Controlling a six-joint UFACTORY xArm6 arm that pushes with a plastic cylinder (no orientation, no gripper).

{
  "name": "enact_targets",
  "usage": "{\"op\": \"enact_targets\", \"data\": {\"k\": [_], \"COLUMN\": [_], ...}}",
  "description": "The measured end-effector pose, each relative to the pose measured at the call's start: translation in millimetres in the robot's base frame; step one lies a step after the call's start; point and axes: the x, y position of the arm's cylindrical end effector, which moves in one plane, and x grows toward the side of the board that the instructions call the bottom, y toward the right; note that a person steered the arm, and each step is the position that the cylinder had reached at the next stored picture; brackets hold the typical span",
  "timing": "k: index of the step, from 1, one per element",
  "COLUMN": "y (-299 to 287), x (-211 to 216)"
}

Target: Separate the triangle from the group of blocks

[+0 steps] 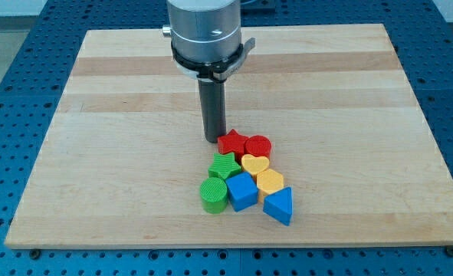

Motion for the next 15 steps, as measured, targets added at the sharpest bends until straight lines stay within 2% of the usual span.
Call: {"op": "enact_targets", "data": {"k": [1, 2, 3, 4, 5, 6, 7, 8, 9, 12, 13, 15], "y": [0.0, -26.7, -94.9, -128.4, -134.5, -130.7, -113.4, -93.0, -54.4, 92.9, 110.1, 110.2], "x": [0.0, -2.7, -2.8, 23.0, 60.1, 74.5, 120.7, 147.2, 153.3, 151.2, 134.7, 74.2]}}
